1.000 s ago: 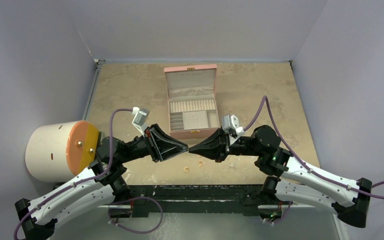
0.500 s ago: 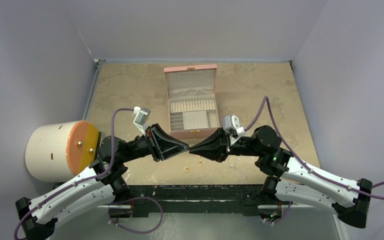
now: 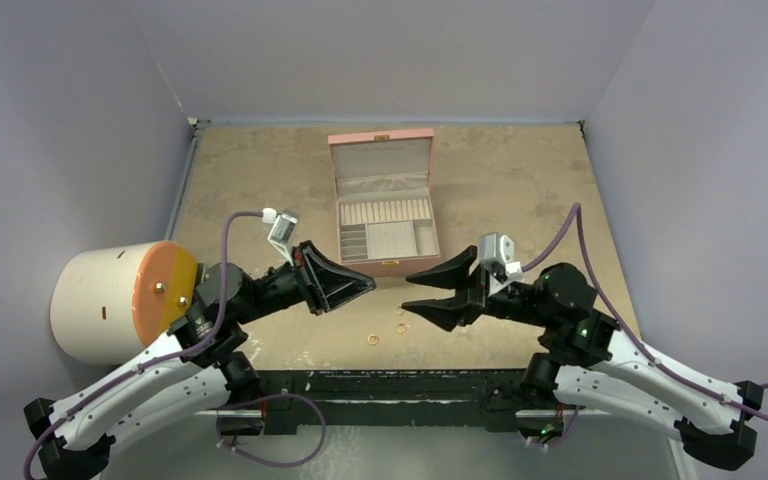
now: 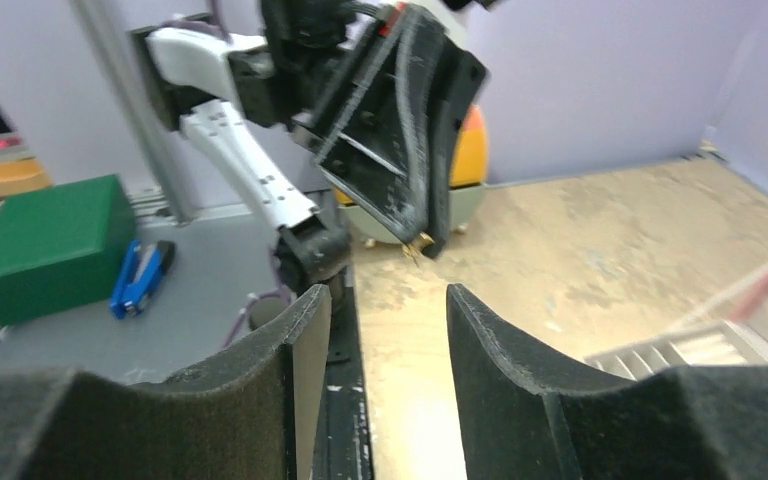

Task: Organize the mixed jewelry

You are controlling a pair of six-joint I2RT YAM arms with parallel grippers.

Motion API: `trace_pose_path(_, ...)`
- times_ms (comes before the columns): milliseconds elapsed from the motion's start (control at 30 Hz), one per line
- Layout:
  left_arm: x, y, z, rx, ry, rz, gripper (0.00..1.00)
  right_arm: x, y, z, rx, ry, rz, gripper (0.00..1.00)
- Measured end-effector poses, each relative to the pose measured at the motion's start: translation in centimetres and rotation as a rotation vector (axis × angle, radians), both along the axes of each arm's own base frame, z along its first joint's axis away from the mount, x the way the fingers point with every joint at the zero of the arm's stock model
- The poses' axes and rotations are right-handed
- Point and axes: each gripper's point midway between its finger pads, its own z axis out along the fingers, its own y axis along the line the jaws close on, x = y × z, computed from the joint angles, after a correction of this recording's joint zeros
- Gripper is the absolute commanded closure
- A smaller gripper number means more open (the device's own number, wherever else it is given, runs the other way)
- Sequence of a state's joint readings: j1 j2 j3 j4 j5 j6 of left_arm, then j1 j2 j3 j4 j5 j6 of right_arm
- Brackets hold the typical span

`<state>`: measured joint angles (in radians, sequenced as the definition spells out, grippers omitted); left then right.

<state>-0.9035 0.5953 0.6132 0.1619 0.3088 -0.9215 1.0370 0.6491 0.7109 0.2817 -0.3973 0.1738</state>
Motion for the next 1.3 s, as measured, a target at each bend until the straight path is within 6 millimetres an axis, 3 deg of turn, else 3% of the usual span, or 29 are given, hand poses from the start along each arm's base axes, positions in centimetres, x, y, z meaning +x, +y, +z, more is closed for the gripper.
trace_pose_path(200,2.8,-0.9,-0.5,0.133,0.019,0.099,1.00,3.7,-1.7,-2.3,-0.077,0.076,-0.237,0.51)
trace_pose_path(400,6.3,-2.6,-3.7,0.355,0.069,0.175,1.00,8.4,-3.3,-7.9,-0.277,0.225,-0.530,0.49)
trace_pose_path(533,8.4,-3.4,-4.5,0.488,0.078,0.217,1.00,10.3,-4.8,-12.3,-0.418,0.329,-0.699,0.47)
trace_pose_path(700,11.2,-4.2,-5.0,0.627,0.072,0.253,1.00,11.3,-6.3,-16.7,-0.552,0.429,-0.836,0.46)
trace_pose_path(900,15.7,-2.8,-9.4,0.815,0.144,0.291,1.00,11.4,-7.5,-20.4,-0.628,0.518,-0.918,0.43)
trace_pose_path(1100,18.8,-1.8,-14.3,1.014,0.213,0.282,1.00,11.6,-8.7,-22.2,-0.639,0.575,-0.964,0.42)
trace_pose_path(1300,20.0,-2.4,-16.3,1.110,0.225,0.245,1.00,12.1,-9.8,-23.0,-0.628,0.627,-0.999,0.42)
